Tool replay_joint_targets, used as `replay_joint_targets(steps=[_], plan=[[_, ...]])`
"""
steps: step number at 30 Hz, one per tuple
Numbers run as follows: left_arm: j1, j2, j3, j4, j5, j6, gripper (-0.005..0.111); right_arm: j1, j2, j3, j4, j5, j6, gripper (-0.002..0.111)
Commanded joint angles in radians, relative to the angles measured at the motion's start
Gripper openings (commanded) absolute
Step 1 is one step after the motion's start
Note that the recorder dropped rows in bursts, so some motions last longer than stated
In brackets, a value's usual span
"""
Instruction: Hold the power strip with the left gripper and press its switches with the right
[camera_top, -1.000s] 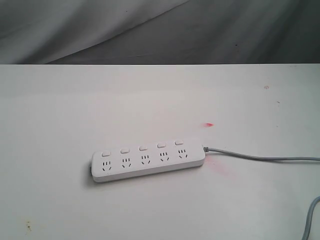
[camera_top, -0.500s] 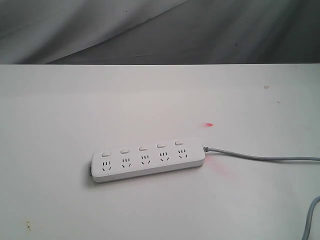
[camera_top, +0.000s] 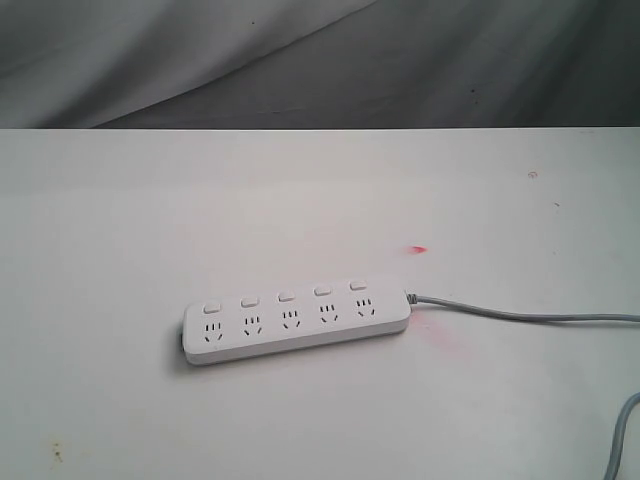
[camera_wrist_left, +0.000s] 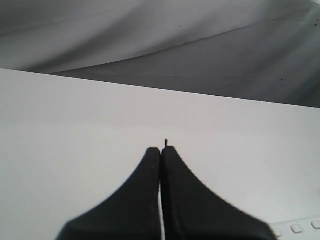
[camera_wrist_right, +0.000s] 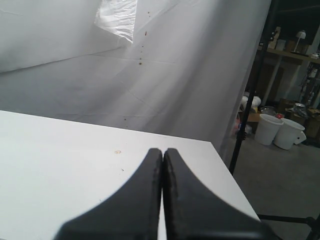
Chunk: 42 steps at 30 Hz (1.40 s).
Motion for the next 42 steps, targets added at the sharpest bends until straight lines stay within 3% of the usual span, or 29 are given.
replay_joint_targets(steps=[1, 6, 8, 11, 12, 13, 15, 18, 20, 24, 29, 34, 38, 40, 42], plan=[[-0.008, 0.035, -0.008, 0.0, -0.052, 0.01, 0.001, -0.005, -0.004, 0.003, -0.009, 0.0, 0.006, 0.0], [-0.008, 0.032, -0.008, -0.012, -0.032, 0.016, 0.0, -0.005, -0.004, 0.003, -0.009, 0.0, 0.006, 0.0], [-0.008, 0.034, -0.008, -0.07, 0.003, 0.106, 0.0, -0.005, -0.004, 0.003, -0.009, 0.0, 0.006, 0.0], [-0.008, 0.063, -0.013, -0.324, 0.088, 0.473, 0.0, -0.005, -0.004, 0.003, -0.009, 0.0, 0.006, 0.0], [-0.008, 0.082, -0.023, -0.426, 0.139, 0.635, 0.0, -0.005, -0.004, 0.003, -0.009, 0.0, 0.006, 0.0], [-0.008, 0.128, -0.05, -0.574, 0.236, 0.903, 0.0, -0.005, -0.004, 0.003, -0.009, 0.0, 0.006, 0.0], [-0.008, 0.21, -0.101, -0.667, 0.313, 1.096, 0.0, -0.005, -0.004, 0.003, -0.009, 0.0, 0.006, 0.0], [-0.008, 0.29, -0.161, -0.629, 0.316, 1.265, 0.0, -0.005, -0.004, 0.003, -0.009, 0.0, 0.006, 0.0], [-0.008, 0.332, -0.178, -0.589, 0.279, 1.464, 0.0, -0.005, -0.004, 0.003, -0.009, 0.0, 0.006, 0.0], [-0.008, 0.422, -0.179, -0.635, 0.249, 1.779, 0.0, -0.005, -0.004, 0.003, -0.009, 0.0, 0.006, 0.0], [-0.008, 0.621, -0.179, -0.691, 0.239, 1.83, 0.0, -0.005, -0.004, 0.003, -0.009, 0.0, 0.006, 0.0], [-0.008, 0.786, -0.179, -1.012, 0.19, 2.057, 0.0, -0.005, -0.004, 0.003, -0.009, 0.0, 0.006, 0.0], [-0.008, 0.817, -0.179, -1.053, 0.175, 2.107, 0.0, -0.005, -0.004, 0.003, -0.009, 0.0, 0.006, 0.0], [-0.008, 0.817, -0.179, -1.053, 0.154, 2.107, 0.004, -0.005, -0.004, 0.003, -0.009, 0.0, 0.006, 0.0], [-0.008, 0.817, -0.179, -1.053, 0.146, 2.107, 0.016, -0.005, -0.004, 0.003, -0.009, 0.0, 0.006, 0.0]])
